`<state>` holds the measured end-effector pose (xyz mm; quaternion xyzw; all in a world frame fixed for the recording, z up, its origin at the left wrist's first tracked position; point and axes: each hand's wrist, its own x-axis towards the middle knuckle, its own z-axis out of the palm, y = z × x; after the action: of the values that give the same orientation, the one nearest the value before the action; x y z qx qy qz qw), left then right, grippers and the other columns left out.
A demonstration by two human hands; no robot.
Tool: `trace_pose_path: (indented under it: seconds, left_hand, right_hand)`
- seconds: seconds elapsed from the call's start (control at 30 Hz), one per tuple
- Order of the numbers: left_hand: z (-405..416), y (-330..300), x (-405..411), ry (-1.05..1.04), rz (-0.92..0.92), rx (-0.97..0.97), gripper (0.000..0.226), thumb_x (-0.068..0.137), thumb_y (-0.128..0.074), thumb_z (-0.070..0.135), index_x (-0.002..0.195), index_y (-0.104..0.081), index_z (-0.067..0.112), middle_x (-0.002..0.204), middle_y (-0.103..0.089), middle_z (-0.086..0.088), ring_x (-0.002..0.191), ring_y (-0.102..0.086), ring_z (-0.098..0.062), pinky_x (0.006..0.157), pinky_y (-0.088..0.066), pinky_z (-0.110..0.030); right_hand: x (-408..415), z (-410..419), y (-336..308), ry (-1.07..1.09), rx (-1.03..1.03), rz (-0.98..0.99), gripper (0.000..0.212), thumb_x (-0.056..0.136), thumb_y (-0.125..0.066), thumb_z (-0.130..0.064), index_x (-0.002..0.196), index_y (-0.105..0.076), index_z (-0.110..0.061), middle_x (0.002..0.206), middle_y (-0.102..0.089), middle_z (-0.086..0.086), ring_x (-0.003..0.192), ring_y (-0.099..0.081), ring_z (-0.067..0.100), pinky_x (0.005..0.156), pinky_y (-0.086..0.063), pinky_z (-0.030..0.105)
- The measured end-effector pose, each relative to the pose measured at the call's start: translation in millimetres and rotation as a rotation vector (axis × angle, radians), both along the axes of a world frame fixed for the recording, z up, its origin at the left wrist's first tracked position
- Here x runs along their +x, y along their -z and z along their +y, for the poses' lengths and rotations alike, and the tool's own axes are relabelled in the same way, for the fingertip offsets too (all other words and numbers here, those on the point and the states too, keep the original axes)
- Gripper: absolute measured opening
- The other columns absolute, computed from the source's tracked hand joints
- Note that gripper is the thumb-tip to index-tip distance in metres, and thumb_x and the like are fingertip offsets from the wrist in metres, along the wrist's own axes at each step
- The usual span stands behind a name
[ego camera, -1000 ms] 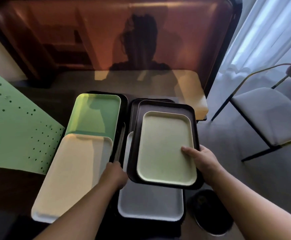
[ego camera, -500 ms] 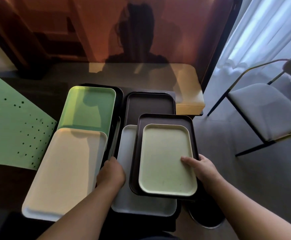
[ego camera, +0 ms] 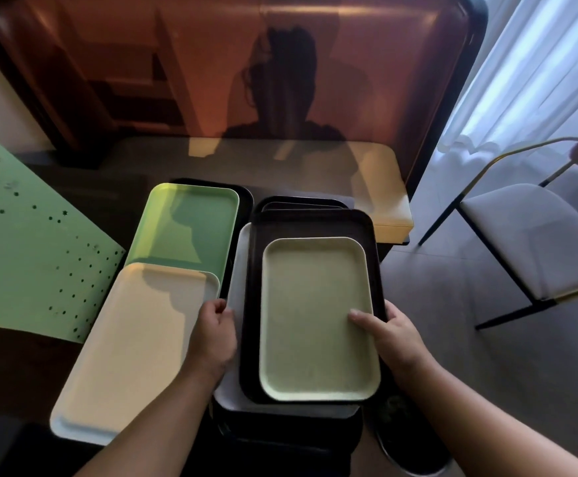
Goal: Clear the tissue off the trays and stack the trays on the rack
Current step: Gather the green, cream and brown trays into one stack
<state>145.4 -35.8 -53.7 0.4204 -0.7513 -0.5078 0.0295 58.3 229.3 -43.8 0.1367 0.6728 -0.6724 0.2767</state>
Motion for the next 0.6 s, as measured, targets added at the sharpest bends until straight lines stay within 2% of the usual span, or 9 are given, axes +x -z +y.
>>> trace_pose_path:
  seconds: [0.07, 0.13, 0.2, 0.27, 0.33, 0.43, 0.47, 0.53, 0.6]
  left_hand:
    - [-5.2, -4.8, -5.4, -0.028, 0.078, 0.086, 0.016, 0.097, -0.054, 0.027, 0.107, -0.064, 0.019, 0.102, -0.074, -0.008, 0.1, -0.069, -0.031, 0.096, -0.053, -0.049]
    - [-9.7, -9.3, -9.5, -0.041, 0.137, 0.187, 0.022, 0.092, -0.057, 0.038, 0.102, -0.069, 0.023, 0.097, -0.078, -0.007, 0.096, -0.072, -0.03, 0.093, -0.055, -0.056]
    - [-9.9, -17.2, -13.6, -0.082, 0.235, 0.354, 0.023, 0.095, -0.058, 0.034, 0.104, -0.073, 0.02, 0.101, -0.078, -0.013, 0.099, -0.072, -0.034, 0.097, -0.053, -0.059]
    - [-10.9, -22.9, -18.9, -0.165, 0.326, 0.508, 0.027, 0.101, -0.053, 0.026, 0.111, -0.073, 0.01, 0.111, -0.075, -0.019, 0.108, -0.07, -0.036, 0.104, -0.048, -0.058]
    - [-13.8, -28.0, -22.0, -0.216, 0.362, 0.637, 0.043, 0.103, -0.048, 0.037, 0.119, -0.07, 0.004, 0.121, -0.071, -0.021, 0.117, -0.066, -0.037, 0.11, -0.043, -0.057]
    - [-18.7, -40.2, -24.3, -0.061, 0.295, 0.802, 0.059, 0.099, -0.046, 0.054, 0.129, -0.067, 0.008, 0.131, -0.066, -0.022, 0.124, -0.062, -0.037, 0.113, -0.04, -0.053]
    - [-20.2, -44.6, -25.2, 0.025, 0.272, 0.809, 0.056, 0.099, -0.049, 0.051, 0.13, -0.067, 0.007, 0.13, -0.066, -0.022, 0.123, -0.063, -0.037, 0.111, -0.042, -0.051]
    - [-20.9, -54.4, -26.3, 0.152, 0.213, 0.755, 0.047, 0.096, -0.058, 0.041, 0.123, -0.069, 0.004, 0.118, -0.072, -0.022, 0.111, -0.069, -0.037, 0.102, -0.051, -0.049]
    - [-24.1, -52.3, -28.4, 0.163, 0.136, 0.706, 0.056, 0.083, -0.075, 0.04, 0.126, -0.065, 0.005, 0.114, -0.074, -0.02, 0.105, -0.072, -0.038, 0.1, -0.052, -0.053]
  right_hand:
    - [-4.0, -3.7, -10.0, -0.055, -0.003, 0.059, 0.02, 0.089, -0.075, -0.007, 0.108, -0.074, -0.014, 0.1, -0.081, 0.01, 0.091, -0.078, 0.031, 0.081, -0.062, 0.045]
    - [-7.8, -10.1, -18.8, -0.075, -0.029, 0.078, 0.018, 0.092, -0.072, -0.007, 0.108, -0.073, -0.015, 0.1, -0.082, 0.009, 0.088, -0.079, 0.026, 0.074, -0.063, 0.039]
    - [-11.7, -17.0, -23.0, -0.057, -0.063, 0.034, 0.017, 0.096, -0.067, -0.009, 0.111, -0.071, -0.014, 0.099, -0.081, 0.008, 0.085, -0.078, 0.023, 0.07, -0.063, 0.036]
    - [-14.4, -23.3, -26.1, -0.044, -0.091, -0.009, 0.016, 0.101, -0.06, -0.011, 0.114, -0.069, -0.012, 0.1, -0.08, 0.009, 0.083, -0.078, 0.022, 0.07, -0.064, 0.035]
    - [-16.8, -28.5, -27.5, -0.051, -0.101, -0.012, 0.016, 0.104, -0.055, -0.013, 0.114, -0.068, -0.014, 0.101, -0.079, 0.008, 0.082, -0.077, 0.019, 0.069, -0.064, 0.032]
    - [-18.6, -35.0, -28.6, -0.06, -0.086, 0.011, 0.014, 0.105, -0.052, -0.013, 0.111, -0.066, -0.015, 0.098, -0.078, 0.006, 0.077, -0.076, 0.014, 0.069, -0.064, 0.029]
    - [-18.8, -36.7, -27.1, -0.056, -0.062, 0.021, 0.012, 0.105, -0.053, -0.015, 0.111, -0.064, -0.014, 0.1, -0.077, 0.008, 0.078, -0.076, 0.015, 0.07, -0.064, 0.031]
    - [-18.9, -40.4, -20.3, -0.048, 0.035, 0.046, 0.013, 0.102, -0.059, -0.025, 0.109, -0.06, -0.014, 0.108, -0.075, 0.014, 0.088, -0.075, 0.023, 0.083, -0.063, 0.043]
    - [-17.1, -43.3, -16.2, -0.039, 0.12, 0.049, 0.023, 0.098, -0.064, -0.033, 0.11, -0.057, -0.014, 0.112, -0.073, 0.015, 0.099, -0.073, 0.03, 0.092, -0.059, 0.053]
